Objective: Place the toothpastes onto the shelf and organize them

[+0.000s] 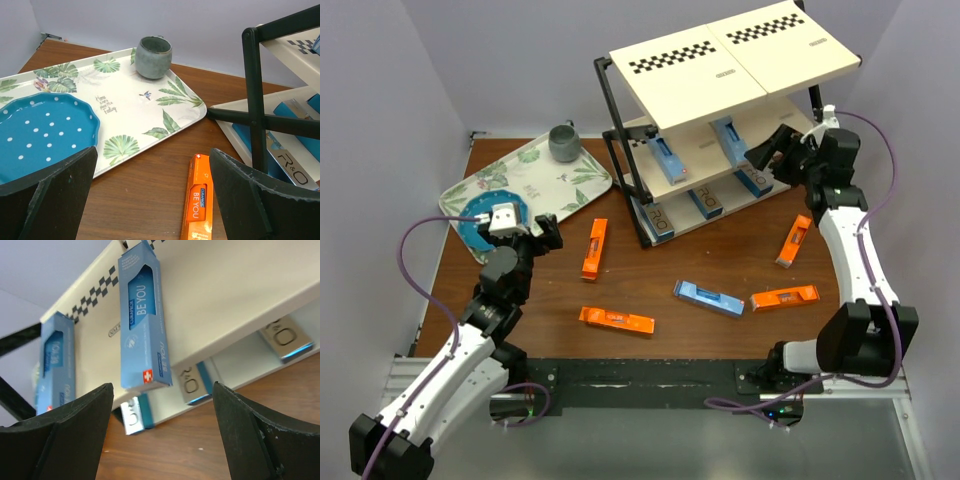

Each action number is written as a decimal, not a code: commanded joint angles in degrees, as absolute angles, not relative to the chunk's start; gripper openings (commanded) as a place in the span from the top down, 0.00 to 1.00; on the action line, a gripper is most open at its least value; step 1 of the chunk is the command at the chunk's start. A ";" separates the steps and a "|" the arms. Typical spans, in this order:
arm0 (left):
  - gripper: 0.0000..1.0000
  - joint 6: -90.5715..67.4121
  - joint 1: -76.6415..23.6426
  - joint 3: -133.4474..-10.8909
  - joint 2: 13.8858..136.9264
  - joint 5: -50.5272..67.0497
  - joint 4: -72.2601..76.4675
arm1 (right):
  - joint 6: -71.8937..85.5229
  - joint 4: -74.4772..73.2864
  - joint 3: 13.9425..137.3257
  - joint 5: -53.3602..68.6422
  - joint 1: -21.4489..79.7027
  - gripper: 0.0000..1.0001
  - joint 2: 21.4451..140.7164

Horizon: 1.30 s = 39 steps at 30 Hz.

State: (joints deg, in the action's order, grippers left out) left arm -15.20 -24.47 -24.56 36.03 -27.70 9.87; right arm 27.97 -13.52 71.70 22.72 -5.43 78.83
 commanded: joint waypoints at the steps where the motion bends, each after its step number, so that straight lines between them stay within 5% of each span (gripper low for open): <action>1: 0.01 -14.24 -24.70 -25.23 36.30 -28.13 13.36 | 16.71 -9.33 68.65 19.42 -4.84 0.15 74.62; 9: 0.01 -14.33 -24.70 -25.22 36.83 -28.13 13.18 | 0.72 -3.79 67.15 3.81 7.64 0.18 73.74; 19: 0.01 -14.41 -24.70 -25.23 37.53 -28.39 13.01 | 1.41 3.60 64.16 -3.25 9.23 0.24 76.46; 39: 0.01 -14.24 -24.70 -25.31 39.20 -28.04 13.18 | -3.86 3.69 66.44 9.66 9.14 0.68 80.59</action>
